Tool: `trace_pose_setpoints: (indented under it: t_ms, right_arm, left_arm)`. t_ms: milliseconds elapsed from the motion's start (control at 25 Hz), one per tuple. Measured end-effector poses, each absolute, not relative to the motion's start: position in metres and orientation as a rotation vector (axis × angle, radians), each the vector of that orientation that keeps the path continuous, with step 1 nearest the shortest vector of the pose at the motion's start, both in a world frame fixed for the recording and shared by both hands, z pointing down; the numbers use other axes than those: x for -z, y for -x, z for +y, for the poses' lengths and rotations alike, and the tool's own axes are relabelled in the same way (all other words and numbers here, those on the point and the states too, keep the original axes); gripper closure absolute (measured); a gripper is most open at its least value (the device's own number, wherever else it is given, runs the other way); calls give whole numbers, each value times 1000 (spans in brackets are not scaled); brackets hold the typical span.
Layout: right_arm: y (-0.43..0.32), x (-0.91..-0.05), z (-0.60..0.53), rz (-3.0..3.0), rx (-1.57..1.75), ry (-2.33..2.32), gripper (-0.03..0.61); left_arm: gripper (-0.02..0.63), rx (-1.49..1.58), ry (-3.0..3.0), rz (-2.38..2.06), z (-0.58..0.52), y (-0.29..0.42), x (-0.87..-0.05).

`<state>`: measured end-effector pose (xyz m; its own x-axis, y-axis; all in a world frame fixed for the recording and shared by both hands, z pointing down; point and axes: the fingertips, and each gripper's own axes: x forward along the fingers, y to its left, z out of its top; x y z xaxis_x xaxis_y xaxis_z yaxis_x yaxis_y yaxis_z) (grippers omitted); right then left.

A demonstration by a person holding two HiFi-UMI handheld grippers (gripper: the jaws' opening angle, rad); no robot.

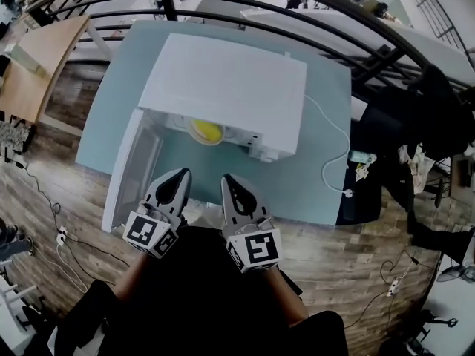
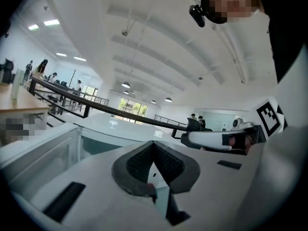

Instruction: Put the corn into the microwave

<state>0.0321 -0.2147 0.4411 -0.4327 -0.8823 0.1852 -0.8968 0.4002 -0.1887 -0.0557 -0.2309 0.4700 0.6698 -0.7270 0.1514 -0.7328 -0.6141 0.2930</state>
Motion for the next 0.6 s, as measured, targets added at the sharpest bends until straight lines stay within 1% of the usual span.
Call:
trace_pose_setpoints:
  t_ms: [240,600]
  right_arm:
    - [-52,-431,-211,-2569,-392,-1710,569]
    - [-55,-424,-210,-2594,-336,-1715,569]
  left_arm:
    - [611,-43,-2592,-1198,-229,59,-463]
    - [611,2,-2616,-1264,-231,55,-444]
